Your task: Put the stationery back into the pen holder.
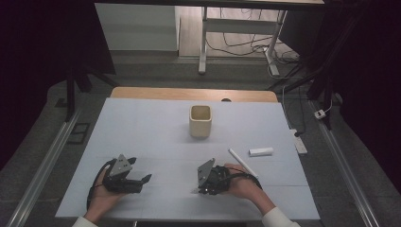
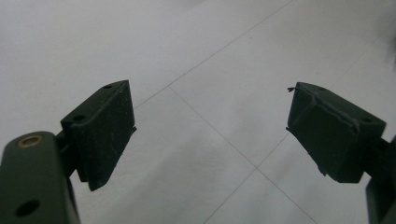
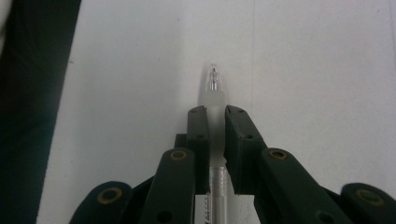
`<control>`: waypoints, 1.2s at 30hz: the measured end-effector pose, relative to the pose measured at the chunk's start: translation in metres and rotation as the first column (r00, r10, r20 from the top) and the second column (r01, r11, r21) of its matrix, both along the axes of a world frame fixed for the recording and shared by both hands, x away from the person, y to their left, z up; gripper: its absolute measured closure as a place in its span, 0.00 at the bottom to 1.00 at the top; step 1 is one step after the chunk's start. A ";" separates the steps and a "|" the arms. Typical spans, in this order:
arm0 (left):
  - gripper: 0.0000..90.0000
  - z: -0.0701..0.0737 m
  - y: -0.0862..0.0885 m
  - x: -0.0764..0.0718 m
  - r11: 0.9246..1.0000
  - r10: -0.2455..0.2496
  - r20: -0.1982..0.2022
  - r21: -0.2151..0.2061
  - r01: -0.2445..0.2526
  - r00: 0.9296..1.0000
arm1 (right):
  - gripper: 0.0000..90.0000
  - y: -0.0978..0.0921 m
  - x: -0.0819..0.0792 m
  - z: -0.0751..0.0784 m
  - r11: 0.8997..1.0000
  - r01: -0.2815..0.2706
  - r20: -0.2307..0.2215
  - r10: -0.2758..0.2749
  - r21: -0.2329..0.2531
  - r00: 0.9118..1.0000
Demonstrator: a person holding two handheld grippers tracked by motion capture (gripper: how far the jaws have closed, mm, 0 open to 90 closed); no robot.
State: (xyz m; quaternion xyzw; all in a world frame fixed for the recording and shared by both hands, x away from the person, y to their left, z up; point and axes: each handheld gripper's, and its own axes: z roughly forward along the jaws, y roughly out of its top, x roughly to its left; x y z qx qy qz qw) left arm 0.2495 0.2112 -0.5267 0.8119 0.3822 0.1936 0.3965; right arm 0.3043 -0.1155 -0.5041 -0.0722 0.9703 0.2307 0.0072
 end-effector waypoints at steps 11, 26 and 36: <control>0.17 0.000 0.000 0.000 1.000 0.003 -0.003 -0.001 -0.003 1.000 | 0.89 -0.010 0.004 0.021 0.992 0.066 0.004 -0.067 0.112 0.998; 0.17 0.000 0.001 0.000 1.000 0.004 -0.002 -0.004 -0.004 1.000 | 0.89 -0.025 0.009 0.046 0.948 0.175 -0.008 -0.179 0.266 0.984; 0.17 0.000 0.001 0.000 1.000 0.005 0.000 -0.005 -0.005 1.000 | 0.89 -0.037 0.014 0.056 0.905 0.238 0.003 -0.255 0.352 0.967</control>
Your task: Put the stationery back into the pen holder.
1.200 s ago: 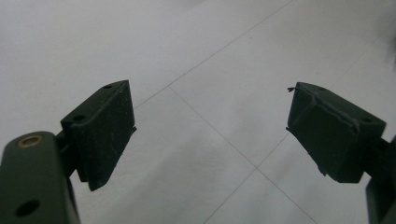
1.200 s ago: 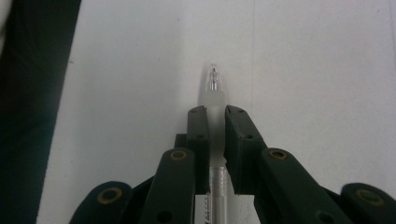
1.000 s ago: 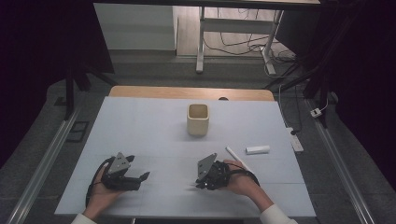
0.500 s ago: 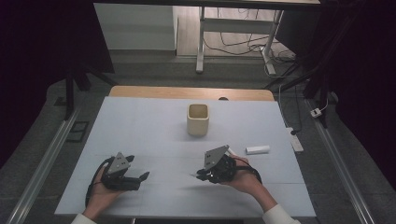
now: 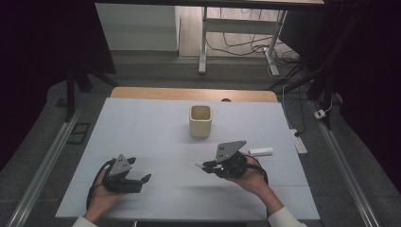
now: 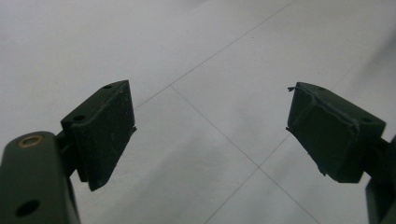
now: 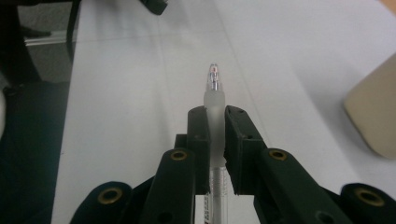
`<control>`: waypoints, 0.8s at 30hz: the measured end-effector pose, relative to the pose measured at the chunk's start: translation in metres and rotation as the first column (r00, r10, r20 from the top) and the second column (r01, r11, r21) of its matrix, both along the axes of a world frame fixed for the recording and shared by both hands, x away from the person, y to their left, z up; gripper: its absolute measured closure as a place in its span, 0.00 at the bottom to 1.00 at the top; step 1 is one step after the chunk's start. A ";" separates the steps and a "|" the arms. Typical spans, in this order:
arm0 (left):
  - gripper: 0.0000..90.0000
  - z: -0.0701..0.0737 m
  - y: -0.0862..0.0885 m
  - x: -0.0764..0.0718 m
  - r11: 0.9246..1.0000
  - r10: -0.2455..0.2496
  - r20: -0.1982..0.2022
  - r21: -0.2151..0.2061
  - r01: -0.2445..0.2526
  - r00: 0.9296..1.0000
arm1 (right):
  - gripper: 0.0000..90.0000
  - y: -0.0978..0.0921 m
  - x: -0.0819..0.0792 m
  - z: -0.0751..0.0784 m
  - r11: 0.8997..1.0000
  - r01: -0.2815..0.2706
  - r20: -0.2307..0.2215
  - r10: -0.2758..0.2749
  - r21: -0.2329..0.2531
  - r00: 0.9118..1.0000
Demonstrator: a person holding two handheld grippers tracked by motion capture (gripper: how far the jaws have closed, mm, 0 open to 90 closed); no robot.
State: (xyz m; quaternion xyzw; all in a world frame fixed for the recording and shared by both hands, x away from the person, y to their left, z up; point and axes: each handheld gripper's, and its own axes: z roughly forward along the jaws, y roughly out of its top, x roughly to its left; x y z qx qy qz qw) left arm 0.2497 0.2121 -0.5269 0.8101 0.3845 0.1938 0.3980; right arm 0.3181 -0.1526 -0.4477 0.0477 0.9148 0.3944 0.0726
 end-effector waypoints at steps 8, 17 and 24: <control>0.17 0.000 0.000 0.000 1.000 0.002 0.001 0.001 -0.002 1.000 | 0.89 -0.008 0.002 0.007 0.996 0.058 0.026 -0.060 0.072 0.998; 0.17 0.000 0.000 0.000 1.000 0.005 0.003 0.002 -0.005 1.000 | 0.89 -0.014 0.002 0.012 0.987 0.099 0.056 -0.107 0.129 0.993; 0.17 0.000 0.001 0.000 1.000 0.009 0.004 0.000 -0.009 1.000 | 0.89 -0.021 0.001 0.018 0.967 0.144 0.097 -0.167 0.209 0.981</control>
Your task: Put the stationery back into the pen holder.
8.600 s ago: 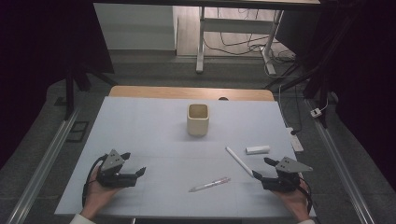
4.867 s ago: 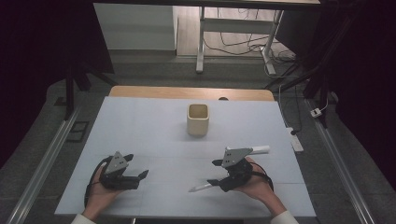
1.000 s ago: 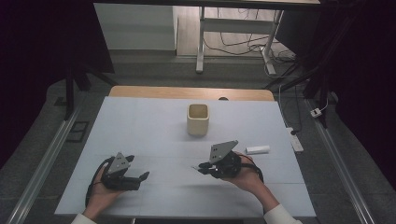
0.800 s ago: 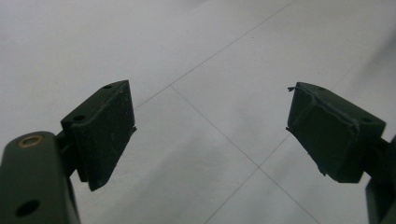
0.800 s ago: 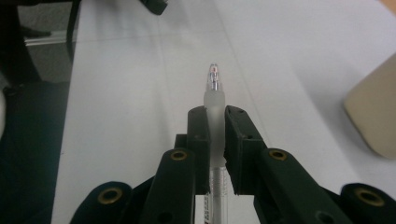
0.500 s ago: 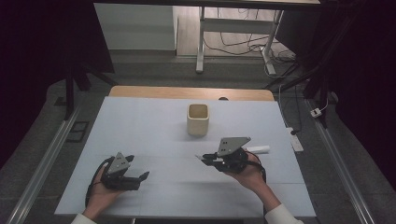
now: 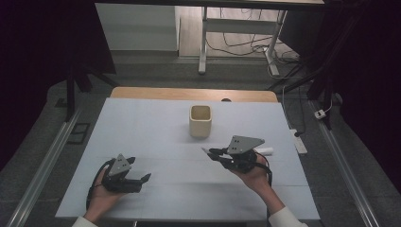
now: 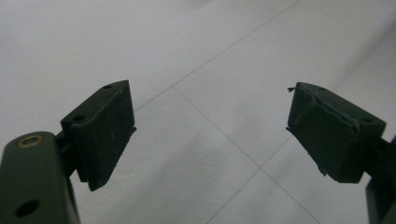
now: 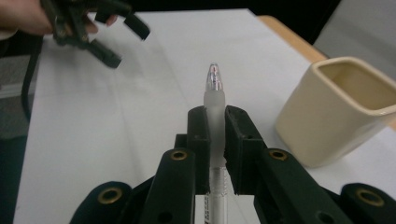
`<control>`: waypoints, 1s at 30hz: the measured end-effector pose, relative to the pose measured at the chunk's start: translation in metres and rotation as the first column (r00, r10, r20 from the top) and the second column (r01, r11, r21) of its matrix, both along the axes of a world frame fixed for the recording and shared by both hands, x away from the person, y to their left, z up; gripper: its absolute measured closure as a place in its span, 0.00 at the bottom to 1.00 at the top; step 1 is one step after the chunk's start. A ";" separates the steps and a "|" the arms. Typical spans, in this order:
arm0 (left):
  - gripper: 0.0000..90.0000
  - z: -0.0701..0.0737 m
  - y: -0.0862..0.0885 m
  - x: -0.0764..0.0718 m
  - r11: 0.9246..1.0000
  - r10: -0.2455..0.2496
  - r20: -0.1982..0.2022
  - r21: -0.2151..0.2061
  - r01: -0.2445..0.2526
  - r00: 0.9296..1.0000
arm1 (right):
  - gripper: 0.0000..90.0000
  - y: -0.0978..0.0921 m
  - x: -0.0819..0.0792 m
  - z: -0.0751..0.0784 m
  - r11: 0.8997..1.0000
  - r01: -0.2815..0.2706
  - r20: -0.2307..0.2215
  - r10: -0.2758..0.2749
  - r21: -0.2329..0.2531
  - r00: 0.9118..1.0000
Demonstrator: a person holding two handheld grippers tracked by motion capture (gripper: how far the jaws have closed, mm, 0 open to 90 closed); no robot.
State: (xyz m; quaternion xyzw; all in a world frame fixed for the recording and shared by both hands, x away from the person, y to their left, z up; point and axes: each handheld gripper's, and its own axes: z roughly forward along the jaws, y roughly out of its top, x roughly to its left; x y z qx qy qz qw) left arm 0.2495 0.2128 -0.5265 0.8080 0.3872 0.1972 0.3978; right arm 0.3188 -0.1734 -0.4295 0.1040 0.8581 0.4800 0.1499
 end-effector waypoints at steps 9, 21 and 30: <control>0.17 0.000 0.000 0.000 1.000 -0.001 0.000 0.001 0.001 1.000 | 0.89 -0.010 0.001 0.005 0.996 0.057 0.016 -0.058 0.065 0.998; 0.17 0.000 0.000 0.000 1.000 0.001 0.001 0.000 -0.001 1.000 | 0.89 -0.018 0.003 0.008 0.986 0.110 0.031 -0.115 0.122 0.993; 0.17 0.000 -0.001 0.000 1.000 0.002 0.002 -0.001 -0.002 1.000 | 0.89 -0.021 0.005 0.013 0.976 0.142 0.042 -0.150 0.164 0.988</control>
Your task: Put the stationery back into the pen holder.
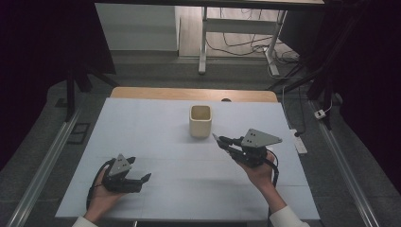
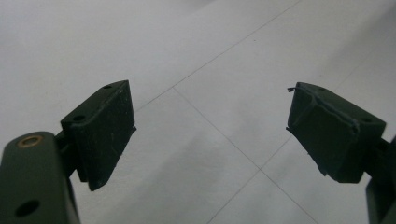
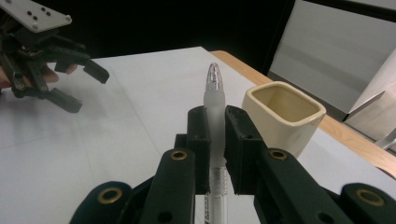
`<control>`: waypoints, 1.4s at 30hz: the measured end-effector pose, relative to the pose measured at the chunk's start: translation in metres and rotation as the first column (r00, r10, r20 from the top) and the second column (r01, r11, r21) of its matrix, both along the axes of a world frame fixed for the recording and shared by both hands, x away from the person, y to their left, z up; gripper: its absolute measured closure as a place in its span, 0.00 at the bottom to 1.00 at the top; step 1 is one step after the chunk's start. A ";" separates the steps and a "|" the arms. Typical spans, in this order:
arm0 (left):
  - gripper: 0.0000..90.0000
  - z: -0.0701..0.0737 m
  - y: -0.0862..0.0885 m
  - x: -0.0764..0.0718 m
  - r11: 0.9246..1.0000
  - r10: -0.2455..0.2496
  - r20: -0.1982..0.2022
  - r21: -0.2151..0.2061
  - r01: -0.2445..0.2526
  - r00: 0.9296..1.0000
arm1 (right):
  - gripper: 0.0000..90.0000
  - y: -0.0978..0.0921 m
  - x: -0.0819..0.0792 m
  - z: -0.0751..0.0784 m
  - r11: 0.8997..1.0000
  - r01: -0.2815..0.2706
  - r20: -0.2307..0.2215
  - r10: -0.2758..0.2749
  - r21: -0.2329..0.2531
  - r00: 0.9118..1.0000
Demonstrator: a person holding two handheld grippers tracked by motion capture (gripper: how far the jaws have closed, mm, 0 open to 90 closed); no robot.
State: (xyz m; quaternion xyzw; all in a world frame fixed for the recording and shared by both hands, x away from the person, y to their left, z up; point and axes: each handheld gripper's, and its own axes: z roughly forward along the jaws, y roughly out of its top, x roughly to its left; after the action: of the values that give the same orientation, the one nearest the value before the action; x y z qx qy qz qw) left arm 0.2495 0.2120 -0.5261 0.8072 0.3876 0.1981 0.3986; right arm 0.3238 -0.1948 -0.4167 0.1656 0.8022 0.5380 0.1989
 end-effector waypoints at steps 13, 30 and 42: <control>0.17 0.000 0.000 0.000 1.000 -0.001 -0.001 0.000 0.001 1.000 | 0.89 -0.003 0.007 0.007 0.997 0.040 0.014 -0.041 0.059 0.999; 0.17 0.002 0.001 -0.001 1.000 -0.005 0.007 -0.012 0.005 1.000 | 0.89 -0.002 0.026 0.022 0.985 0.079 0.012 -0.081 0.152 0.997; 0.17 0.001 0.000 0.001 1.000 -0.004 0.002 -0.007 0.005 1.000 | 0.89 0.000 0.038 0.031 0.975 0.099 0.008 -0.102 0.200 0.995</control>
State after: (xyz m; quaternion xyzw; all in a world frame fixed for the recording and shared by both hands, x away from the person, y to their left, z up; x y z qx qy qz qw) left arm 0.2503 0.2116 -0.5251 0.8065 0.3862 0.1965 0.4022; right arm 0.3617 -0.1947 -0.3860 0.2202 0.7331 0.6063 0.2155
